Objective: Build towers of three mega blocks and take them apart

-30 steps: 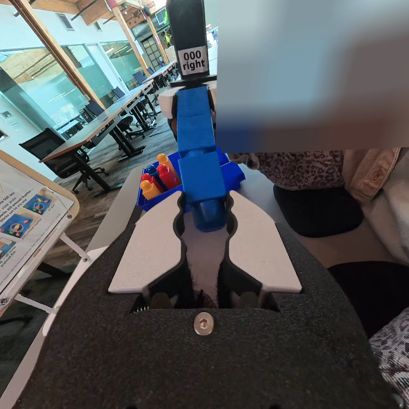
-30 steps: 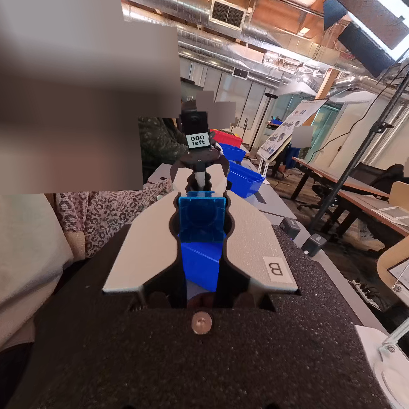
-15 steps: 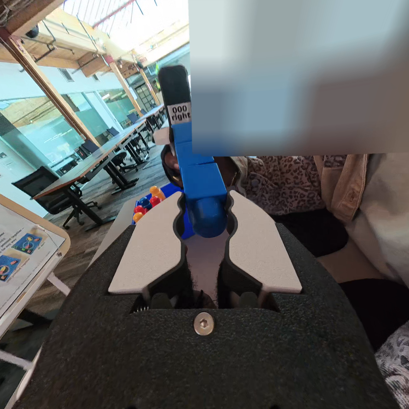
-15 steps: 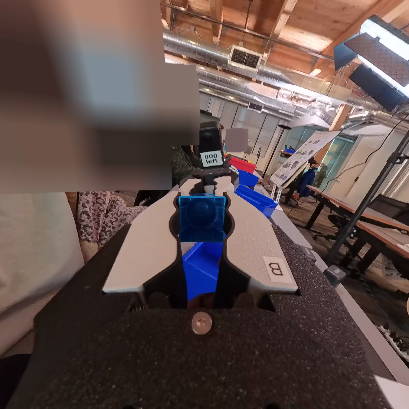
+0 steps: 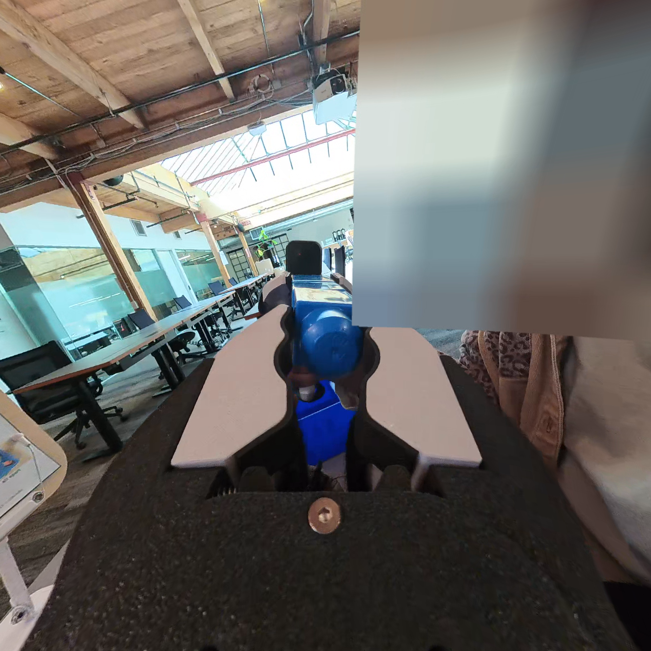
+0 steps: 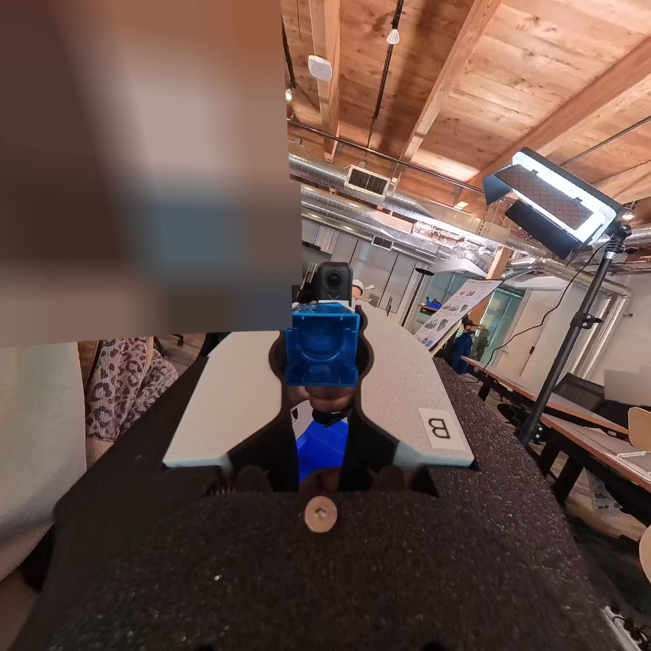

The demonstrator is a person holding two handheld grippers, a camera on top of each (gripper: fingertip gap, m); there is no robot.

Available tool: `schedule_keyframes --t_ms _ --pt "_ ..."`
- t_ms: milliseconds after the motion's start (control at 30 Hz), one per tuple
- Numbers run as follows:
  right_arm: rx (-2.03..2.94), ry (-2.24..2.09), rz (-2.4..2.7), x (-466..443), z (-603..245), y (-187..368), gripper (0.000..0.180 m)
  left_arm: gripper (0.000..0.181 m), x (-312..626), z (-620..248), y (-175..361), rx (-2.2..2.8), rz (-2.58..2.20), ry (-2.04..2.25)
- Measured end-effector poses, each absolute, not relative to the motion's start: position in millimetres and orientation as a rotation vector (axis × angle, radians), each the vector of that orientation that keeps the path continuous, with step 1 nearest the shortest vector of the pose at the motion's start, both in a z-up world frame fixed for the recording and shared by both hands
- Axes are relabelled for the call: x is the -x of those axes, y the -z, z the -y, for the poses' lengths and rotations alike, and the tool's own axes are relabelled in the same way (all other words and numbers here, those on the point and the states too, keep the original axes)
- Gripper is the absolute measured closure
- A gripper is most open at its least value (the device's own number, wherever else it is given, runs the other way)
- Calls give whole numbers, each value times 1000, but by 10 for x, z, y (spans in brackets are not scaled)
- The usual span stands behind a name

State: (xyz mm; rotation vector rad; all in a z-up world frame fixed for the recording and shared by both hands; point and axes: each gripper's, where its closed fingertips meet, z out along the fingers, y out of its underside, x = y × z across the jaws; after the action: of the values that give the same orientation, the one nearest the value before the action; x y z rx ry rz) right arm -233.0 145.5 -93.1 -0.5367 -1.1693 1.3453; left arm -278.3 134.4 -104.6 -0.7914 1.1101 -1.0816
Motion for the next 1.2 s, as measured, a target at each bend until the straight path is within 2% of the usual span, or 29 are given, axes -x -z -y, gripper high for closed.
schedule_keyframes --t_ms 1200 --pt "517 -1319 1138 2345 -1476 906 144 144 2788 -1414 1024 833 -1073 1062"
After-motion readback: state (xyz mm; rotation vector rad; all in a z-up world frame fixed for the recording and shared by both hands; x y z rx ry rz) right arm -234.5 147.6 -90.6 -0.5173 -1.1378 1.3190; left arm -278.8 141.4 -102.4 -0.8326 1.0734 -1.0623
